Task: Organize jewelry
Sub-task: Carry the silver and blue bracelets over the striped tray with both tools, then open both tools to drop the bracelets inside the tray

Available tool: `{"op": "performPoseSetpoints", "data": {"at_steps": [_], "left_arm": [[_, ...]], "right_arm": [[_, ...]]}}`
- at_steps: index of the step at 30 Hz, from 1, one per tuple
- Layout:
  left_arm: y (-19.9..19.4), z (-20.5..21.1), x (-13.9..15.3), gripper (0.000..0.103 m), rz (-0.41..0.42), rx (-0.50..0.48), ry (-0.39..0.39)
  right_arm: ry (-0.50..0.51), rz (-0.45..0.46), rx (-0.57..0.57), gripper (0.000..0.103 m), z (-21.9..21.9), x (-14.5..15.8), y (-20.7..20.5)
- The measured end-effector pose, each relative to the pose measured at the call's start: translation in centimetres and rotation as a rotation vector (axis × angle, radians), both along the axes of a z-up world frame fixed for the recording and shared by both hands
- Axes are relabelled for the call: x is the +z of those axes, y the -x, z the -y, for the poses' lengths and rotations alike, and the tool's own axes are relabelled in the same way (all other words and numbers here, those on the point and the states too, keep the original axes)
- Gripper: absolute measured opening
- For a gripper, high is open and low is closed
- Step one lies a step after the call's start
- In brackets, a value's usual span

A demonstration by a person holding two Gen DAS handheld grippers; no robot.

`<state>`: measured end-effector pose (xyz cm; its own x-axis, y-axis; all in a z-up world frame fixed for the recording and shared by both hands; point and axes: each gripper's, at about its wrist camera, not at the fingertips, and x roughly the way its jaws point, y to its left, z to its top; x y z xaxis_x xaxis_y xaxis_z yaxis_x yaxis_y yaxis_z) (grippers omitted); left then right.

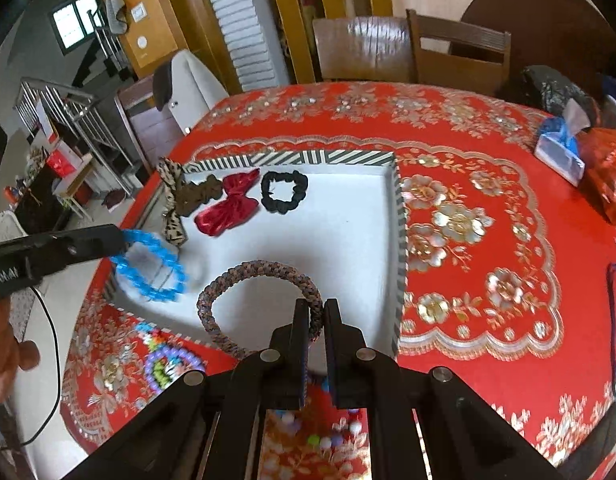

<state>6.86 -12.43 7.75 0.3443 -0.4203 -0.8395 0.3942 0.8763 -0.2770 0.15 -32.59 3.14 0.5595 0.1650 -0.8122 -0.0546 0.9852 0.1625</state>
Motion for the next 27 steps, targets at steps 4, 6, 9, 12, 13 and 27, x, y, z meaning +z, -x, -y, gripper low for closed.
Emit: {"op": "performPoseSetpoints", "data": {"at_steps": [4,6,9,12,13,27], "left_arm": [[-2.5,0.7,-3.1,0.007,-0.033,0.033,-0.049],[-3.5,0.0,-4.6,0.007,-0.061,0.069,-0.078],[-4.3,-1.3,-6.5,0.007,-0.074,0.117,-0.145],[-4.8,-2.3,-7.5,0.007,-0.084,0.147,-0.167],[-4.9,-2.7,-7.7,0.007,-0.087,0.158,-0.169],[-5.1,-3.0,-7.1,0.048,-0.077,0.177,-0.145]], "right_arm": [[0.033,-0.042,0.012,0.007,-0.1,-1.1,-3.3],[0.040,-0.057,0.009,0.007,0.1,-1.5,-5.0],[0.080,-0.093,0.010,0.007,0.4,-2.4,-8.7],[0.142,-0.133,0.012,0.007,0.5,-3.8,-12.0],[0.154,-0.141,0.011,0.007,0.7,-4.0,-12.6],[0.163,-0.155,-0.012,0.023,1.5,-4.6,-16.5]]}}
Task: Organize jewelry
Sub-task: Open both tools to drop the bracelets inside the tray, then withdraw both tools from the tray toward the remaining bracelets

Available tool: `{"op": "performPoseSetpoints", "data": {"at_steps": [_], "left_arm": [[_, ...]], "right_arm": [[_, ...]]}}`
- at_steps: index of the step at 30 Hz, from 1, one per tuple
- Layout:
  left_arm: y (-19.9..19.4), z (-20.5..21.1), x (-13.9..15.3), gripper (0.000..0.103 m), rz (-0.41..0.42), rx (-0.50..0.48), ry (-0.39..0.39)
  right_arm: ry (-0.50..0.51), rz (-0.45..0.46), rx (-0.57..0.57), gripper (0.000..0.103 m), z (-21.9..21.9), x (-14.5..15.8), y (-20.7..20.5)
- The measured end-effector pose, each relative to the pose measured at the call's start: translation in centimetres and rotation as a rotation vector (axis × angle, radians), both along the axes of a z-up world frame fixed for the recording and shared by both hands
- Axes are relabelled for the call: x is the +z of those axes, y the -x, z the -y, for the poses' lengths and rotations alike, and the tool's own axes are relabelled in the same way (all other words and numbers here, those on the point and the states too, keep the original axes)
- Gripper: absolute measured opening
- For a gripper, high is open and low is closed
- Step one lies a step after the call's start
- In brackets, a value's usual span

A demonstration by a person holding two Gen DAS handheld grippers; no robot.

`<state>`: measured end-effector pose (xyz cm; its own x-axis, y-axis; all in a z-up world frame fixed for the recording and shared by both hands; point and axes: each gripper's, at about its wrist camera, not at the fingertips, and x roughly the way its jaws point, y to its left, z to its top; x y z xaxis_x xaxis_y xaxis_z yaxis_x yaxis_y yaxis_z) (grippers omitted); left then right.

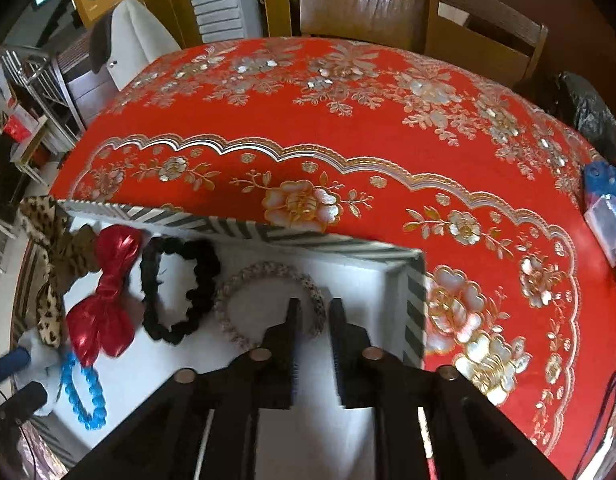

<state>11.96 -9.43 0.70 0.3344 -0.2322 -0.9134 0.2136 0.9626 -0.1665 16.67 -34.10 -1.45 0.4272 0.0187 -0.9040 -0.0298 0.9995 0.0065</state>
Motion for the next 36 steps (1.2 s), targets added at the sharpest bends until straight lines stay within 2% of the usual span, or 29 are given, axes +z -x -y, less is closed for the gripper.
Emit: {"op": "performPoseSetpoints", "data": {"at_steps": [1,5,9,14,19,22,28,32,34,36], "left_arm": [[0.1,0.0,0.3,0.050,0.009,-0.002,0.000],[0.5,0.1,1.1,0.051,0.023,-0.002,0.006],[1.7,0.1,2.3,0.051,0.080,-0.008,-0.027],[3.6,-0.2,3.6,0.051,0.134,-0.009,-0.055],[5.8,-1.1,4.2,0.051,0.172,0.003,-0.075],[7.1,-1.7,4.5,0.051,0.185,0.007,-0.083],[9.6,-2.7,4.9,0.052,0.206,0.004,-0.092],[10.6,-4.1,5.2,0.053,0.193,0.019,-0.058],[11.1,-5.2,5.2,0.059,0.179,0.034,-0.029],[11.5,-6.1,5.1,0.061,0.165,0.048,-0.011]], "right_arm": [[-0.009,0.006,-0.001,0.026,0.0,0.3,0.5],[-0.052,0.057,-0.012,0.026,0.0,2.2,3.7],[-0.178,0.126,-0.021,0.026,-0.3,4.6,8.5],[-0.225,0.171,-0.011,0.026,-2.1,5.9,13.4],[-0.226,0.177,-0.012,0.028,-3.4,6.2,17.2],[-0.232,0.184,-0.023,0.033,-3.7,6.4,19.4],[-0.222,0.189,-0.036,0.033,-4.1,6.5,23.1],[-0.209,0.170,-0.058,0.033,-3.9,5.8,25.1],[-0.202,0.155,-0.069,0.033,-3.8,5.1,25.9],[-0.207,0.140,-0.080,0.033,-3.6,4.4,26.7]]}}
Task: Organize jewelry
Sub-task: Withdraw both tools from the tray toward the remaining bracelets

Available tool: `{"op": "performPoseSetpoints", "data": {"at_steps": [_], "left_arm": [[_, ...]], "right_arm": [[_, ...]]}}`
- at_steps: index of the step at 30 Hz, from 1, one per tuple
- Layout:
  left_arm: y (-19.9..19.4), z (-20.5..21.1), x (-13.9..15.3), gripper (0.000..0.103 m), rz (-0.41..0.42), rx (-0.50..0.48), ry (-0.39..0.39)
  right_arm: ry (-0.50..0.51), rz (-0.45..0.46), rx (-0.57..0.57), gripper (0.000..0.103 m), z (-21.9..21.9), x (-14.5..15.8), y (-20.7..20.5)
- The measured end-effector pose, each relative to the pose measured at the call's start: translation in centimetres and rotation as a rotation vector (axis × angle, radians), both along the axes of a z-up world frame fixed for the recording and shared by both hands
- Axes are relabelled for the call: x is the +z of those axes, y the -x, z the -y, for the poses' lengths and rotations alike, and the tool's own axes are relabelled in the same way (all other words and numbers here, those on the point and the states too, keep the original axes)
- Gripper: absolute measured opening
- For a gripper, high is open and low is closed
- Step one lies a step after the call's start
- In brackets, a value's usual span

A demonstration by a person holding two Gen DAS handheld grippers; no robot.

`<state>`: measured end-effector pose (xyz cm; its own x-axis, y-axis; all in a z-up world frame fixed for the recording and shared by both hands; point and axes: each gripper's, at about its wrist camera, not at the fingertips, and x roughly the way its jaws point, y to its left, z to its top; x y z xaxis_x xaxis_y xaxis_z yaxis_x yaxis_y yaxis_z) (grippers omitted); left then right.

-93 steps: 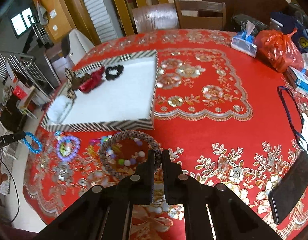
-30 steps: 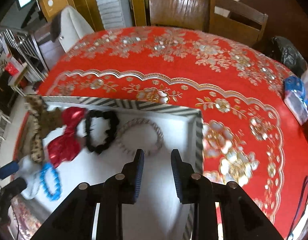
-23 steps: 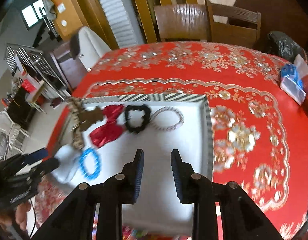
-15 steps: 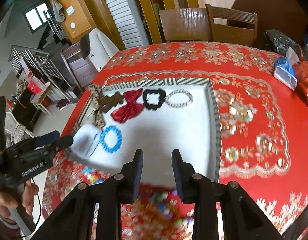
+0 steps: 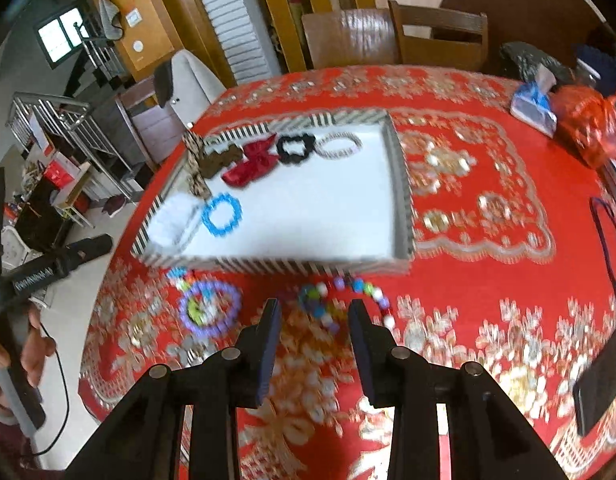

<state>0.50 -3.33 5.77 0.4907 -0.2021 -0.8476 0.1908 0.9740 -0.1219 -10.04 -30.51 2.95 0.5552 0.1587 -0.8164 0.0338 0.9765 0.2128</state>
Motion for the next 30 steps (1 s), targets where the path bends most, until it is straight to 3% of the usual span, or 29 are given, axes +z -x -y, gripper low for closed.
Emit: {"op": "performPoseSetpoints", "data": {"at_steps": [10,16,30], "left_arm": [[2.2,-1.9,-2.3,0.061,-0.081,-0.003,0.035],[2.9,-1.6,-2.9,0.061,-0.084,-0.022,0.033],[2.7,-1.3,-3.6,0.061,-0.100,-0.031,0.037]], "right_arm": [[-0.026,-0.043,-0.051,0.033,1.3,-3.1,2.4],[-0.036,-0.040,-0.071,0.033,2.1,-3.7,2.5],[0.064,-0.074,-0.075,0.033,3.5,-4.9,-2.2]]}}
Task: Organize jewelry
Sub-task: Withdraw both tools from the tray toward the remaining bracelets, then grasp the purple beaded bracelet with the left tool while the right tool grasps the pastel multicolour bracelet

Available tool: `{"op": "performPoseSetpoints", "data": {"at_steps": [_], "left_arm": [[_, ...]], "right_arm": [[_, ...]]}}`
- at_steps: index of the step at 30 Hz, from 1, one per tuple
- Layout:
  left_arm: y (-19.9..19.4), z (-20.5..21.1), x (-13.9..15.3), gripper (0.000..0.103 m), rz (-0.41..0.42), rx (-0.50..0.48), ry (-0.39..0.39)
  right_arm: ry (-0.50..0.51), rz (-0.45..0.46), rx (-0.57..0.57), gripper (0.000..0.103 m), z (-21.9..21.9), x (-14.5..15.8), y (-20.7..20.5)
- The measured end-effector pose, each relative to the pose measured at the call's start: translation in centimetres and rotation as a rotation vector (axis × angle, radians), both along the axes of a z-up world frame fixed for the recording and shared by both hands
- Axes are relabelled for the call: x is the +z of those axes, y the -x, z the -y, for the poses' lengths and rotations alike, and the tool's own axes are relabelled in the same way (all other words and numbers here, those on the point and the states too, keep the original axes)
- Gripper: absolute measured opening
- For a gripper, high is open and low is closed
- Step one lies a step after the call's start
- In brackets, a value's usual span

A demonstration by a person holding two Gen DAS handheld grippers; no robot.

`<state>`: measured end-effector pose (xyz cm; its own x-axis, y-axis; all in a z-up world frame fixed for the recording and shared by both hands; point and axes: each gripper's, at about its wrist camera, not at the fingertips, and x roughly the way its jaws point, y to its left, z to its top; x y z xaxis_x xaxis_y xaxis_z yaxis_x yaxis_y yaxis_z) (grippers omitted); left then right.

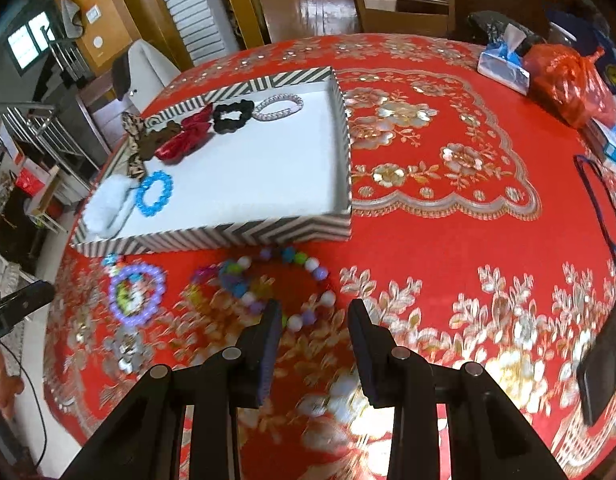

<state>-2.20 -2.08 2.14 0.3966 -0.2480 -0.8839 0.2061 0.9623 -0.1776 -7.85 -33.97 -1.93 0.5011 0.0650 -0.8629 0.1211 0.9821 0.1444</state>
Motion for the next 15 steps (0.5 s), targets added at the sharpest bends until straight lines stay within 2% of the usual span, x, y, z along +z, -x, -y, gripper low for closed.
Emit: {"op": "performPoseSetpoints", "data": {"at_steps": [15], "left_arm": [[-1.4,3.4,-2.0,0.061,-0.055,-0.068,0.009]], "right_arm": [[0.059,-0.039,0.073,0.032,-0.2,-1.9,-2.2]]}}
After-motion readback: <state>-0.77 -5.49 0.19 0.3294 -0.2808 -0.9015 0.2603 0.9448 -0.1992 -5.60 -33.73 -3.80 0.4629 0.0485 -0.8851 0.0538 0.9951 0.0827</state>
